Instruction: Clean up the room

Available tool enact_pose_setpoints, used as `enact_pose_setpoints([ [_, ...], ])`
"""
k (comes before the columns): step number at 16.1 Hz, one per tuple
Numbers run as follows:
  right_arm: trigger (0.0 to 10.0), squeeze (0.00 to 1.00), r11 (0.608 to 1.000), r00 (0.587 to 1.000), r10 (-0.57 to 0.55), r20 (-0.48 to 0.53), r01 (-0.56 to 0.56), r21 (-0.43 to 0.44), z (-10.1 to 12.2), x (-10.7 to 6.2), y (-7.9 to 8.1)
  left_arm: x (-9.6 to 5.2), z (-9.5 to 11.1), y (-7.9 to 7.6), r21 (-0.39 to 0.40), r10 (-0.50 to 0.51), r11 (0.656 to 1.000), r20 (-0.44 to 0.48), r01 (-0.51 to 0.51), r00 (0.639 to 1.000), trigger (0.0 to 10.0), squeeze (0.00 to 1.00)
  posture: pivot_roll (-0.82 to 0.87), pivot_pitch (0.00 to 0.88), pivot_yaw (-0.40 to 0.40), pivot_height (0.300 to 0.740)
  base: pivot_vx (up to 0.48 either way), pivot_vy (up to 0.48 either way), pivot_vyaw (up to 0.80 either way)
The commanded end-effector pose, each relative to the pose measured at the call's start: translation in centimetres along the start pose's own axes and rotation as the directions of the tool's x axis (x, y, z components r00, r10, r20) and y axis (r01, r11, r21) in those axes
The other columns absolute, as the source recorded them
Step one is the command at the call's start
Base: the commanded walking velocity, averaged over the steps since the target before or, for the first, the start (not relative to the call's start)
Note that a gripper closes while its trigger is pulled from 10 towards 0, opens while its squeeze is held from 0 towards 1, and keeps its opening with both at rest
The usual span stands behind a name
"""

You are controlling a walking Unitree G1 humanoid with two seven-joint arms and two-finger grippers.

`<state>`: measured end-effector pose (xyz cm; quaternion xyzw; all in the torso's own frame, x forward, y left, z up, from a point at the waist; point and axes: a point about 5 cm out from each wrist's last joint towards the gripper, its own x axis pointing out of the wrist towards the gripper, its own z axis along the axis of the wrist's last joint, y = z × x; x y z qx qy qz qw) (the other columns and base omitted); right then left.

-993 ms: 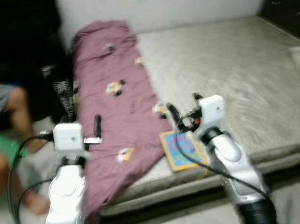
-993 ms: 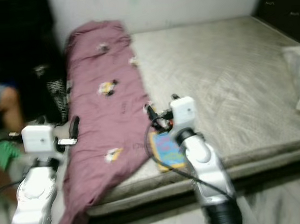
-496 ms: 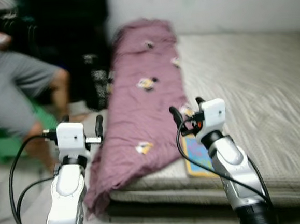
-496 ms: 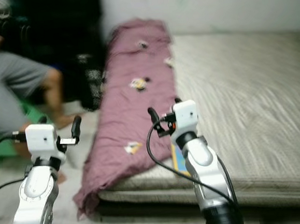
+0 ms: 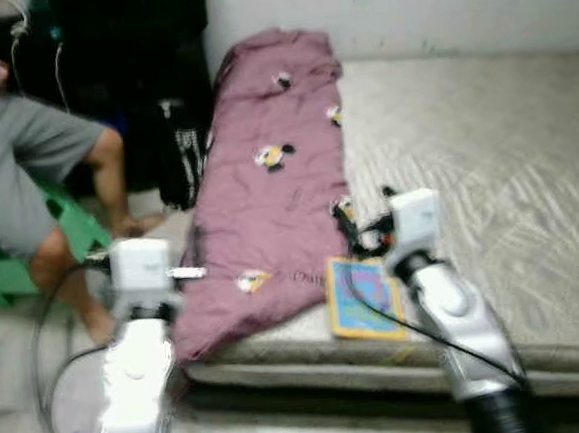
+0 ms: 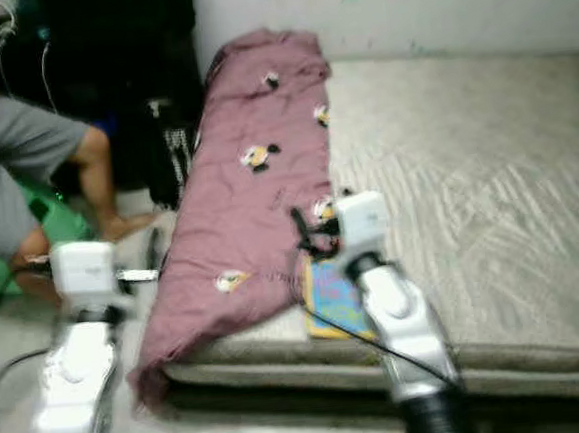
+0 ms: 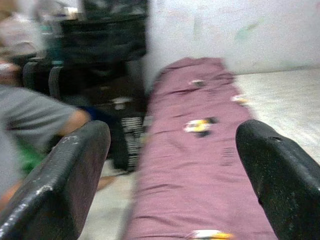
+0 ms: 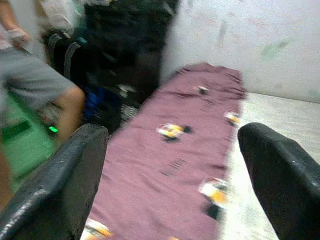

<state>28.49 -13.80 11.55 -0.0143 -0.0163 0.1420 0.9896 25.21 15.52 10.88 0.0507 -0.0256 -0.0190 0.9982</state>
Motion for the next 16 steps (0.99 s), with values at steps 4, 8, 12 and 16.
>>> enact_pose_setpoints([
  [4,10.0,0.00,1.000,1.000,0.009,0.018,-0.009,0.005,0.41,0.32,0.50,-0.04,0.15,0.84,0.023,0.014,1.000,0.005,-0.014,1.000,10.0,0.00,-0.05,0.000,-0.012,0.740,0.000,-0.279,0.00],
  [8,10.0,0.00,1.000,1.000,0.013,0.016,-0.013,-0.001,0.30,0.26,0.57,-0.06,0.17,0.74,0.025,0.011,1.000,0.006,-0.012,1.000,10.0,0.00,-0.05,0.000,-0.015,0.740,0.000,-0.266,0.00],
  [12,10.0,0.00,1.000,1.000,0.018,0.015,-0.018,0.000,0.26,0.27,0.61,-0.09,0.18,0.70,0.024,0.012,1.000,0.008,-0.013,1.000,10.0,0.00,-0.05,0.000,-0.017,0.740,0.000,-0.269,0.00],
  [16,10.0,0.00,1.000,1.000,0.022,0.015,-0.022,-0.001,0.24,0.28,0.61,-0.10,0.16,0.65,0.024,0.013,1.000,0.008,-0.013,1.000,10.0,0.00,-0.05,0.000,-0.019,0.740,0.000,-0.268,0.00],
])
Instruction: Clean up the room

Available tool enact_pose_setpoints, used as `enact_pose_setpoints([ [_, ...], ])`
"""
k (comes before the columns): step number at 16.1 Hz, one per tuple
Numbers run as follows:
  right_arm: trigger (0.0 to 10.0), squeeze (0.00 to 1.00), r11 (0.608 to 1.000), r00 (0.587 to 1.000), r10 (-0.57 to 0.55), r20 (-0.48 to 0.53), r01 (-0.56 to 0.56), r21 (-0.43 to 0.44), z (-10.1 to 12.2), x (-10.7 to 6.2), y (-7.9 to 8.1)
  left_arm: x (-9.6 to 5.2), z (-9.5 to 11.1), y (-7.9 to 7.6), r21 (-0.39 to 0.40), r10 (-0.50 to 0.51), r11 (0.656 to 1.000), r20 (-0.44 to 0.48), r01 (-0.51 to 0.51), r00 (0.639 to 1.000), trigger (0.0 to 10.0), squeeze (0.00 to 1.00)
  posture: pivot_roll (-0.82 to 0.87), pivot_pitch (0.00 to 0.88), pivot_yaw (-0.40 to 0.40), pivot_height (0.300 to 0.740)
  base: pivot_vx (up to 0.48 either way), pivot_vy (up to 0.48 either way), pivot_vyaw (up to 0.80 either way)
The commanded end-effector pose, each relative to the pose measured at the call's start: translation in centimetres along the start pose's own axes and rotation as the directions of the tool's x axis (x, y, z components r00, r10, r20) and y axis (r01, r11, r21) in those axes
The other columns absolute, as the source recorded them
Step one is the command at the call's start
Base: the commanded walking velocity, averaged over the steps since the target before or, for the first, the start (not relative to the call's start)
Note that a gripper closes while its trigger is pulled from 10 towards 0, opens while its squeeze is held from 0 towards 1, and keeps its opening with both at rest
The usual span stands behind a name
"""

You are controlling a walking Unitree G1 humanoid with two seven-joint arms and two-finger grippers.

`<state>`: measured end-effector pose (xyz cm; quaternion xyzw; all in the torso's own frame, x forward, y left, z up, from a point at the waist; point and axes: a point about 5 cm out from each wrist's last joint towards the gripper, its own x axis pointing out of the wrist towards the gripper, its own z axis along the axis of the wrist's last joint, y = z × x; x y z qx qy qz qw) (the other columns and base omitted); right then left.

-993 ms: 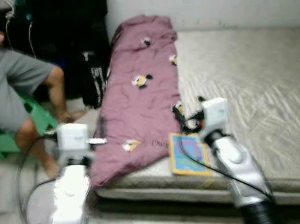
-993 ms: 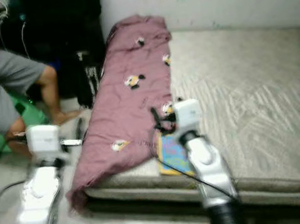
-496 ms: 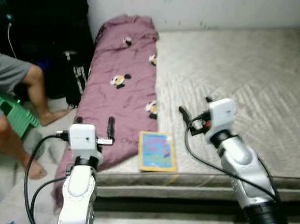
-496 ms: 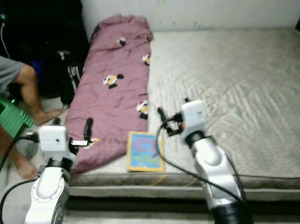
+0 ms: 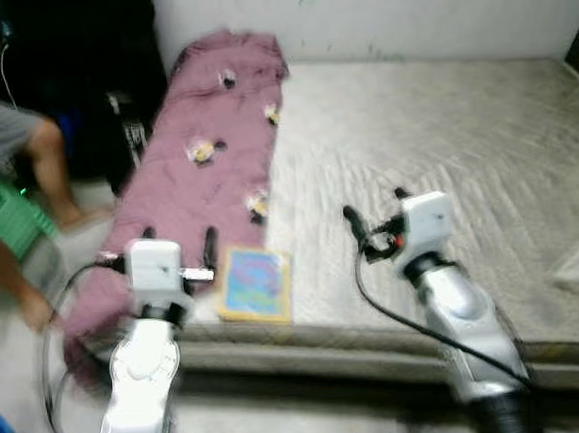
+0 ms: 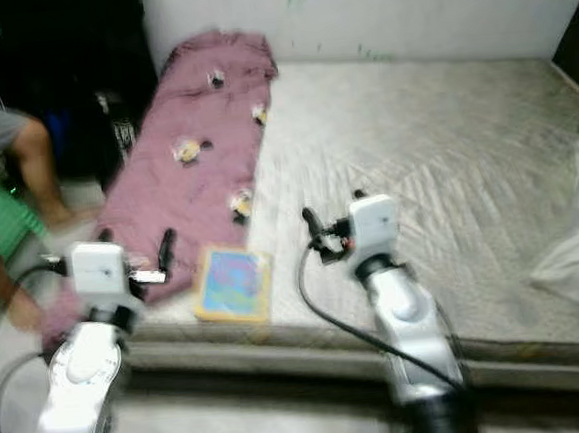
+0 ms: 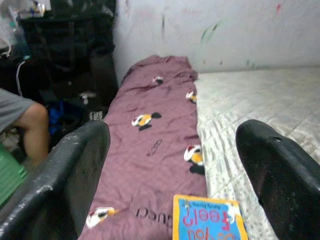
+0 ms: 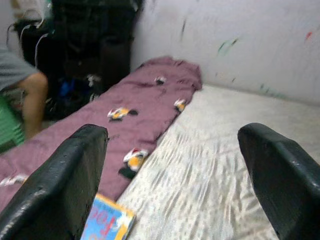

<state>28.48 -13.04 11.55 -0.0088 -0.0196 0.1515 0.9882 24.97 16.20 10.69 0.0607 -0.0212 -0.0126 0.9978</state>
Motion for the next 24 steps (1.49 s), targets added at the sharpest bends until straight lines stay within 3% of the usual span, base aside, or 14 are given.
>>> enact_pose_setpoints([
  [1,10.0,0.00,1.000,1.000,0.005,0.006,-0.004,-0.013,0.22,0.09,-0.10,0.16,0.42,0.00,0.003,0.000,1.000,0.018,0.000,1.000,10.0,0.00,-0.05,0.000,-0.019,0.740,0.000,-0.266,0.00],
  [10,10.0,0.00,1.000,1.000,0.010,0.005,-0.010,-0.016,0.18,0.17,-0.11,0.24,0.41,-0.06,0.001,0.002,1.000,0.022,-0.002,1.000,10.0,0.00,-0.05,0.000,-0.023,0.740,0.000,-0.283,0.00],
  [21,10.0,0.00,1.000,1.000,-0.003,0.007,0.003,-0.002,0.16,0.16,-0.19,0.19,0.96,-0.44,-0.044,-0.058,0.997,0.073,0.061,0.996,10.0,0.00,-0.06,0.000,-0.020,0.740,0.000,0.000,0.00],
  [24,10.0,0.00,1.000,1.000,-0.008,0.004,0.008,0.011,0.12,0.17,-0.23,0.23,0.99,-0.43,-0.042,-0.062,0.997,0.075,0.066,0.995,10.0,0.00,-0.06,0.000,-0.017,0.740,0.304,0.000,0.00],
])
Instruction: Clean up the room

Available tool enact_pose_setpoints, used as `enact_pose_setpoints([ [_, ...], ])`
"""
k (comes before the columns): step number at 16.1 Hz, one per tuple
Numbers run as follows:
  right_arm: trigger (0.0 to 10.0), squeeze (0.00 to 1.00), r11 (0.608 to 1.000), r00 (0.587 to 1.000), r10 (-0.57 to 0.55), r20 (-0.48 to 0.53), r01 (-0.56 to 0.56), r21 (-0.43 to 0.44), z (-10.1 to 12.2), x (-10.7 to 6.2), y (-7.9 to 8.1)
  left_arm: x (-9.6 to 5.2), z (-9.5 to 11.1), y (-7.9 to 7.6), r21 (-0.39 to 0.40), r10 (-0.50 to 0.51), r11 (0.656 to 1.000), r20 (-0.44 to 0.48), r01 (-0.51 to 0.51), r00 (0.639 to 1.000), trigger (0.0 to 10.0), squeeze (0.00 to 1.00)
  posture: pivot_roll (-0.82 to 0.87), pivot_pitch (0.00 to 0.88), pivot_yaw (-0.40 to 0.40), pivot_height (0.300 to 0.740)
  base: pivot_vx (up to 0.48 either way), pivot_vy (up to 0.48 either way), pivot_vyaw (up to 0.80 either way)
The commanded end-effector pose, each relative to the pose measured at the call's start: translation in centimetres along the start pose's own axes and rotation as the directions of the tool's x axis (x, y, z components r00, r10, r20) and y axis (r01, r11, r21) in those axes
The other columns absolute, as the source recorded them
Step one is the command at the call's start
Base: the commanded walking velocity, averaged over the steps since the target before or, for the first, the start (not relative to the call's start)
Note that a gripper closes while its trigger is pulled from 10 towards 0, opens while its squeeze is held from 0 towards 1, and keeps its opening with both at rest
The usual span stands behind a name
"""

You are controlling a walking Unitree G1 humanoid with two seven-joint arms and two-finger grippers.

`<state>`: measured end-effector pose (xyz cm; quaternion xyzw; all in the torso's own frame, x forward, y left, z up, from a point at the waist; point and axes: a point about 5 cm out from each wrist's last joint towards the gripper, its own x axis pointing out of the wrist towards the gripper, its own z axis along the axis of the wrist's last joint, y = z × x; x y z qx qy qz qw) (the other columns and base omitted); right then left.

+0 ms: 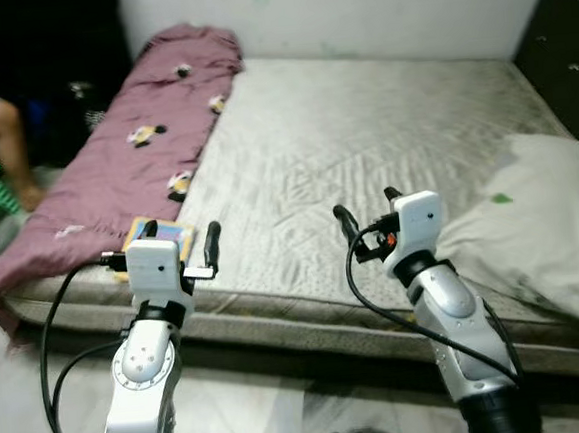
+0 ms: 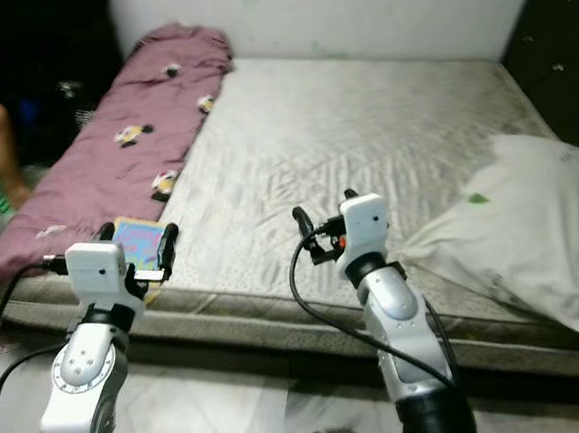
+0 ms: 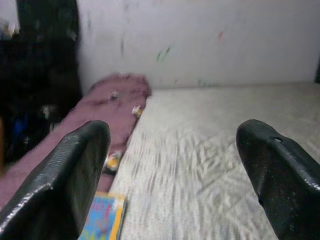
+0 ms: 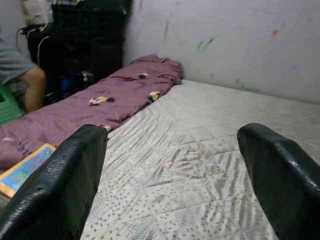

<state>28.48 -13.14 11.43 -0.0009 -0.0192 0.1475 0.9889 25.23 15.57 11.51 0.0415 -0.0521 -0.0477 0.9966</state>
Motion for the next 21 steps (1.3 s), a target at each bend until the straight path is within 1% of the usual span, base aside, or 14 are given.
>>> enact_pose_setpoints([
  [1,10.0,0.00,1.000,1.000,-0.002,-0.002,0.002,-0.002,0.2,0.2,-0.2,0.0,0.1,0.1,-0.005,0.001,1.000,0.007,-0.001,1.000,10.0,0.00,-0.06,0.000,-0.017,0.740,0.304,0.000,-0.41],
  [3,10.0,0.00,1.000,1.000,-0.008,0.000,0.008,0.004,0.2,0.3,-0.3,0.0,0.1,0.1,-0.005,-0.001,1.000,0.011,0.001,1.000,10.0,0.00,-0.06,0.000,-0.017,0.740,0.302,0.000,-0.80],
  [8,10.0,0.00,1.000,1.000,-0.010,0.004,0.010,-0.007,0.3,0.5,-0.3,0.2,0.1,0.2,-0.001,0.001,1.000,0.012,-0.001,1.000,10.0,0.00,-0.06,0.000,-0.018,0.740,0.284,0.000,0.00],
  [10,10.0,0.00,1.000,1.000,-0.013,0.017,0.013,-0.016,0.8,0.8,-0.4,0.7,0.3,0.5,0.021,0.018,1.000,0.013,-0.018,1.000,10.0,0.00,-0.04,0.000,-0.006,0.740,0.000,0.000,0.00],
  [12,10.0,0.00,1.000,1.000,-0.018,0.017,0.019,-0.016,0.9,0.9,-0.3,0.7,0.4,0.9,0.022,0.048,0.999,0.008,-0.048,0.999,10.0,0.00,-0.05,0.003,-0.001,0.740,0.000,0.000,0.00],
  [13,10.0,0.00,1.000,1.000,-0.029,0.006,0.029,-0.005,0.7,0.8,-0.2,0.6,0.3,1.3,0.022,0.077,0.997,-0.008,-0.077,0.997,10.0,0.00,-0.04,0.000,-0.004,0.740,0.000,0.000,-0.80],
  [16,10.0,0.00,0.998,0.998,-0.068,-0.015,0.068,0.005,0.0,0.1,-0.2,0.1,-0.3,0.8,-0.003,0.106,0.994,-0.048,-0.106,0.993,10.0,0.00,-0.05,0.000,-0.006,0.740,0.000,0.000,-0.80],
  [17,10.0,0.00,0.995,0.995,-0.096,-0.031,0.097,0.023,-0.4,-0.2,-0.6,-0.2,-0.5,0.5,0.001,0.094,0.996,-0.054,-0.094,0.994,10.0,0.00,-0.05,0.000,-0.007,0.740,0.000,0.000,-0.80],
  [19,10.0,0.00,0.993,0.993,-0.112,-0.039,0.113,0.027,-0.7,-0.5,-0.7,-0.5,-0.8,0.2,-0.014,0.087,0.996,-0.073,-0.088,0.993,10.0,0.00,-0.06,0.000,-0.002,0.740,0.000,0.000,-0.80],
  [20,10.0,0.00,0.993,0.993,-0.114,-0.038,0.115,0.028,-0.7,-0.5,-0.7,-0.5,-0.9,0.1,-0.005,0.079,0.997,-0.077,-0.079,0.994,10.0,0.00,-0.06,0.000,-0.001,0.740,0.000,0.000,-0.80],
  [21,10.0,0.00,0.993,0.993,-0.115,-0.036,0.116,0.027,-0.7,-0.6,-0.7,-0.5,-0.8,-0.1,-0.001,0.066,0.998,-0.078,-0.067,0.995,10.0,0.00,-0.06,0.000,0.000,0.740,0.000,0.000,0.00],
])
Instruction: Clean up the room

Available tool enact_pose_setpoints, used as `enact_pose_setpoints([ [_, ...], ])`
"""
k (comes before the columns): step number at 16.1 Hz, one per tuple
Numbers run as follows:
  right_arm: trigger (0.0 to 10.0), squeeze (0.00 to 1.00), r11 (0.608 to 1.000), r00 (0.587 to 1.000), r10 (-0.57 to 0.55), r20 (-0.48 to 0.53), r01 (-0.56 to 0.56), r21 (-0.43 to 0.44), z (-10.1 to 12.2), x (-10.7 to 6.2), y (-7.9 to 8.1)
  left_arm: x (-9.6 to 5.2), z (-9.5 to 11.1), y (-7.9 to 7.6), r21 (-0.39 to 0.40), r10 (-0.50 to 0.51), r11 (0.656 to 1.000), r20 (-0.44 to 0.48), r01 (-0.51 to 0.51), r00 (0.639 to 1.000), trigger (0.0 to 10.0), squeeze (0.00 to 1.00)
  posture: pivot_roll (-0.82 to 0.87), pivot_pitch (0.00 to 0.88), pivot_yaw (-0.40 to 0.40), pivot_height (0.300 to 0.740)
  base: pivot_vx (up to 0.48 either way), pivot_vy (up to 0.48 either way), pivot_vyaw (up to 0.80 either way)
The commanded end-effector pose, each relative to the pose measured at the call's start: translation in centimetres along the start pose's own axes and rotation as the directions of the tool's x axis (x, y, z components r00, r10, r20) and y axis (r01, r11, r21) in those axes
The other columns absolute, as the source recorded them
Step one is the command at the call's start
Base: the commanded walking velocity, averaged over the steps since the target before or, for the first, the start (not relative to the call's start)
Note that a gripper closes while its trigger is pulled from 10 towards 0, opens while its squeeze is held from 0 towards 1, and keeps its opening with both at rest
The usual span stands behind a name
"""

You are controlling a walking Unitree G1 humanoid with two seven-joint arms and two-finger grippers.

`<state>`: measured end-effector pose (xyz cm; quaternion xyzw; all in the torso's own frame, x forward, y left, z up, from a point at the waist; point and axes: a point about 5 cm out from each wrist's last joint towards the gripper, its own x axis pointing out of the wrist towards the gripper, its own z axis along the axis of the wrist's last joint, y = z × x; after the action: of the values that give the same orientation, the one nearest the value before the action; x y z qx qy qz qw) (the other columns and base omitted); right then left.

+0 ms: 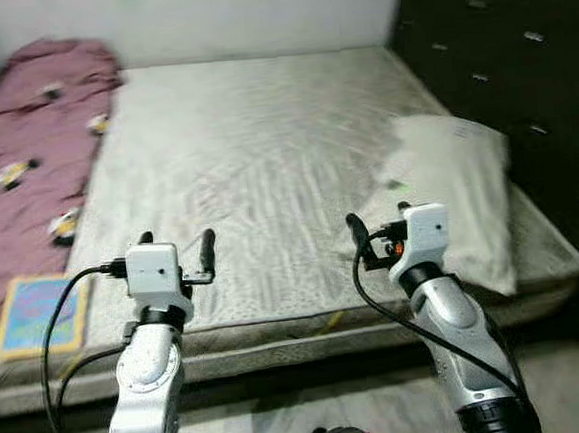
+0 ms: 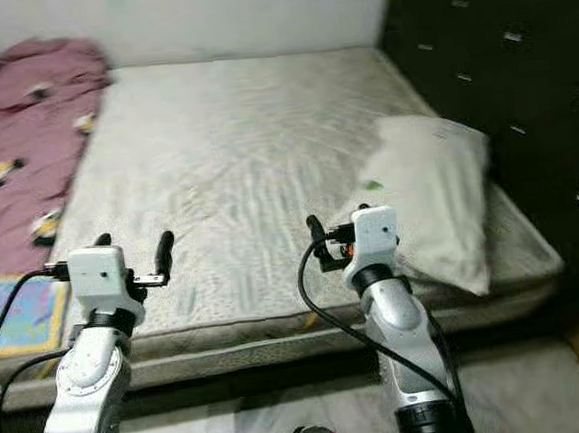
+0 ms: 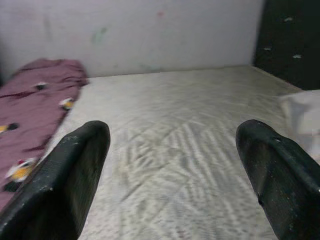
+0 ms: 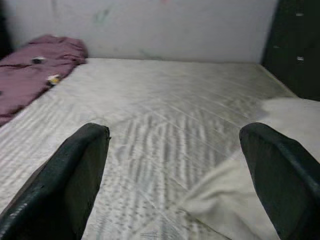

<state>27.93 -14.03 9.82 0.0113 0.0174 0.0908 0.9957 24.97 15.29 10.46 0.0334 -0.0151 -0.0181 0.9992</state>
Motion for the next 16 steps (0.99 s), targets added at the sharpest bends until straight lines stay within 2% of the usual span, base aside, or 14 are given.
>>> enact_pose_setpoints([
  [1,10.0,0.00,1.000,0.999,0.002,0.039,-0.002,-0.004,0.94,0.21,0.18,-0.09,0.29,0.34,0.020,0.003,1.000,0.005,-0.003,1.000,10.0,0.00,-0.06,0.000,0.001,0.740,0.000,0.000,0.00],
  [5,10.0,0.00,1.000,0.999,0.010,0.038,-0.010,-0.009,0.95,0.23,0.34,0.13,0.53,0.65,0.024,0.003,1.000,0.013,-0.003,1.000,10.0,0.00,-0.06,0.000,-0.001,0.740,0.000,0.000,0.00],
  [16,10.0,0.00,0.999,0.999,0.022,0.035,-0.021,-0.025,0.99,0.28,0.22,0.15,0.49,0.39,0.020,0.001,1.000,0.014,-0.001,1.000,10.0,0.00,-0.06,0.000,-0.010,0.740,0.000,-0.315,0.00],
])
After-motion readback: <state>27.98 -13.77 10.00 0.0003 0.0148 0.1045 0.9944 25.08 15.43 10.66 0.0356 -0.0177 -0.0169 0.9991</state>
